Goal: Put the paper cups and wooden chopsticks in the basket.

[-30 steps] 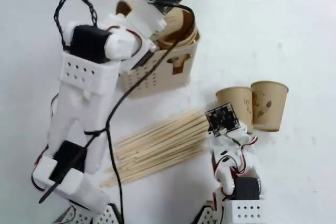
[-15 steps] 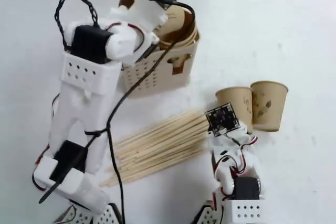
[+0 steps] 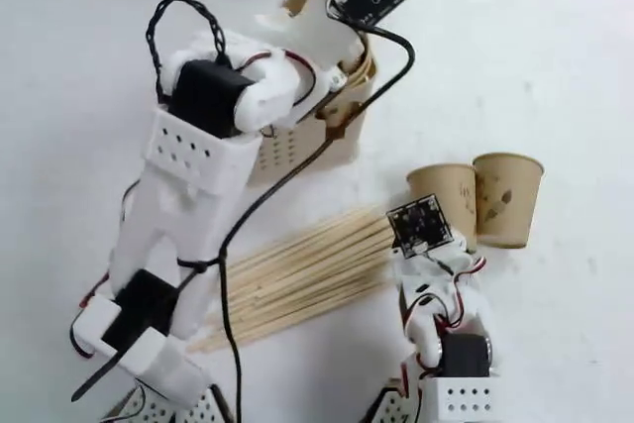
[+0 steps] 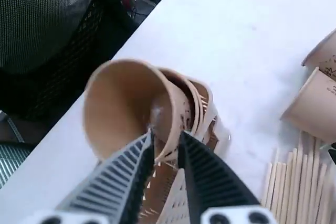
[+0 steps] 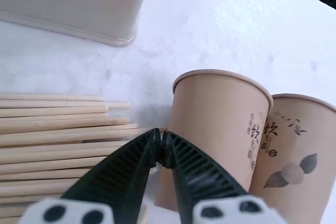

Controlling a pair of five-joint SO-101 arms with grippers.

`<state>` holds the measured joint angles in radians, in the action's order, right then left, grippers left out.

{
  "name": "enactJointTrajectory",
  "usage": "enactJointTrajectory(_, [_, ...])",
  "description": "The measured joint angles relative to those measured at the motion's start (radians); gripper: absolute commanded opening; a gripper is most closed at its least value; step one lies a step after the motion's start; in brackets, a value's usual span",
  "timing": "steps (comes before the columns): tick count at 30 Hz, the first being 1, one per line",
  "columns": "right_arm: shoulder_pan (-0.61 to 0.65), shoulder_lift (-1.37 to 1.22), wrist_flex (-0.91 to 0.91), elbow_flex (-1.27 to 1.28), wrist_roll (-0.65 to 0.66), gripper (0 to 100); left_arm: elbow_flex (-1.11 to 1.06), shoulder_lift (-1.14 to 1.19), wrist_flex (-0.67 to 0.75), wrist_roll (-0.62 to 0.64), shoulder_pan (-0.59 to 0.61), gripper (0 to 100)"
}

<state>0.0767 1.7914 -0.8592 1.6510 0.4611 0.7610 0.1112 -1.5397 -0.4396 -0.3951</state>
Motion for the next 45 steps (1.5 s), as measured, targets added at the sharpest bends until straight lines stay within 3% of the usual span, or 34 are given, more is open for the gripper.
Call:
enactJointTrajectory(7, [0.000, 0.000, 0.000, 0.000, 0.000, 1.8, 0.000, 0.000, 0.075, 0.006, 0.000, 9])
enactJointTrajectory(10, [0.000, 0.000, 0.000, 0.000, 0.000, 1.8, 0.000, 0.011, 0.106, 0.066, 0.000, 9])
enactJointTrajectory(17, [0.000, 0.000, 0.000, 0.000, 0.000, 1.8, -0.117, 0.210, 0.222, 0.137, 0.052, 9])
enactJointTrajectory(23, [0.000, 0.000, 0.000, 0.000, 0.000, 1.8, -0.100, 0.281, 0.236, 0.137, 0.058, 9])
enactJointTrajectory(27, [0.000, 0.000, 0.000, 0.000, 0.000, 1.8, 0.011, 0.296, 0.157, 0.137, 0.058, 9])
enactJointTrajectory(32, [0.002, 0.000, 0.000, 0.000, 0.000, 1.8, 0.319, 0.298, -0.025, 0.135, 0.068, 10])
enactJointTrajectory(37, [0.000, 0.000, 0.000, 0.000, 0.000, 1.8, 0.614, 0.295, -0.221, 0.212, 0.157, 10])
enactJointTrajectory(41, [0.000, 0.000, 0.000, 0.000, 0.000, 1.8, 0.569, 0.295, -0.247, 0.304, 0.341, 18])
enactJointTrajectory(45, [0.000, 0.000, 0.000, 0.000, 0.000, 1.8, 0.359, 0.247, -0.249, 0.315, 0.474, 23])
